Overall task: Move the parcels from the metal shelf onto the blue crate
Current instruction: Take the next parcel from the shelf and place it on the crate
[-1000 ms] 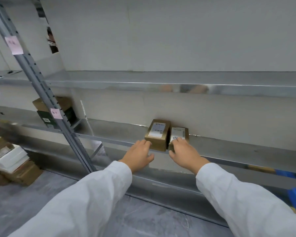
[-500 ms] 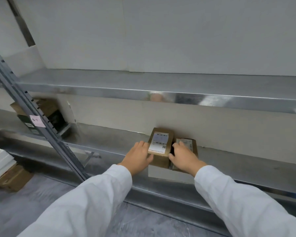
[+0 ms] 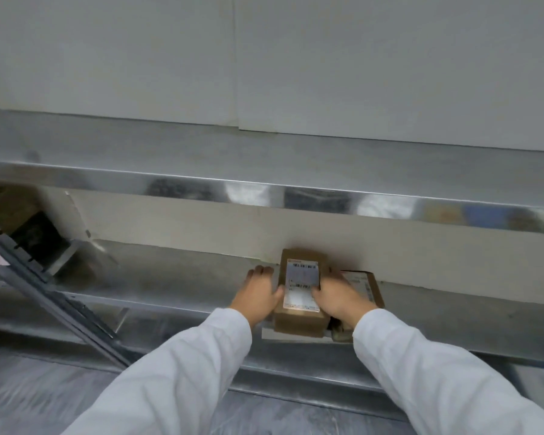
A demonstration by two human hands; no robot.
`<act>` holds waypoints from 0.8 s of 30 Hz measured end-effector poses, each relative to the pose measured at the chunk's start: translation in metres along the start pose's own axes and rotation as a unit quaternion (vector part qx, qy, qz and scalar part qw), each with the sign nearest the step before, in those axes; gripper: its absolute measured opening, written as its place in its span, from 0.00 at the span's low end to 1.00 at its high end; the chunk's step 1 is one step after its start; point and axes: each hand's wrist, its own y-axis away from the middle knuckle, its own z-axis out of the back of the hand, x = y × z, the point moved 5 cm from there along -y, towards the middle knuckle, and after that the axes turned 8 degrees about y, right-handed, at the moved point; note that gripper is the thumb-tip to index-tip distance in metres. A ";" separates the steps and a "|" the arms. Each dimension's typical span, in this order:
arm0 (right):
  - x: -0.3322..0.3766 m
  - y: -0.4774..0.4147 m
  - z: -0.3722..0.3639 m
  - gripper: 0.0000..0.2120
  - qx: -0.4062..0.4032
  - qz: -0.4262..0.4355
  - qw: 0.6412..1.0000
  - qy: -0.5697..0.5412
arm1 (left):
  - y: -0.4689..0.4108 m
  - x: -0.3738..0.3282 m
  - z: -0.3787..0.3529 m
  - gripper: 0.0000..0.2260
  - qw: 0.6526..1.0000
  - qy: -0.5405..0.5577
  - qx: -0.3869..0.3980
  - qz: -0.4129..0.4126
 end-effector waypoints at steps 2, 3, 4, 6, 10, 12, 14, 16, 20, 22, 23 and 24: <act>0.005 -0.010 0.000 0.12 -0.013 -0.041 0.999 -0.015 | -0.010 0.010 -0.006 0.23 0.999 0.039 0.021 0.016; 0.005 -0.014 -0.001 0.11 -0.019 -0.067 0.997 -0.032 | -0.012 0.015 -0.011 0.22 0.997 0.062 0.033 0.024; 0.007 -0.019 -0.002 0.11 -0.022 -0.090 0.995 -0.048 | -0.016 0.020 -0.014 0.21 0.995 0.084 0.046 0.029; 0.013 -0.027 -0.008 0.13 -0.016 -0.107 0.993 -0.052 | -0.023 0.031 -0.018 0.19 0.989 0.127 0.059 0.038; 0.020 -0.036 -0.021 0.17 -0.012 -0.122 0.986 -0.109 | -0.034 0.050 -0.016 0.23 0.973 0.214 0.062 0.060; 0.019 -0.040 -0.031 0.16 0.004 -0.138 0.970 -0.201 | -0.034 0.057 -0.015 0.24 0.966 0.241 0.075 0.059; 0.019 -0.041 -0.041 0.17 0.034 -0.152 0.953 -0.258 | -0.032 0.062 -0.014 0.25 0.961 0.260 0.078 0.058; 0.019 -0.042 -0.048 0.20 0.037 -0.163 0.945 -0.280 | -0.031 0.068 -0.014 0.22 0.950 0.296 0.082 0.061; 0.021 -0.039 -0.054 0.20 0.032 -0.177 0.934 -0.310 | -0.027 0.071 -0.012 0.11 0.922 0.372 0.071 0.084; 0.023 -0.037 -0.054 0.21 0.034 -0.174 0.934 -0.310 | -0.024 0.071 -0.010 0.07 0.918 0.380 0.062 0.095; 0.023 -0.037 -0.054 0.22 0.034 -0.171 0.935 -0.309 | -0.023 0.070 -0.008 0.07 0.917 0.380 0.058 0.101; 0.025 -0.036 -0.054 0.22 0.033 -0.165 0.937 -0.305 | -0.020 0.069 -0.006 0.08 0.917 0.380 0.053 0.106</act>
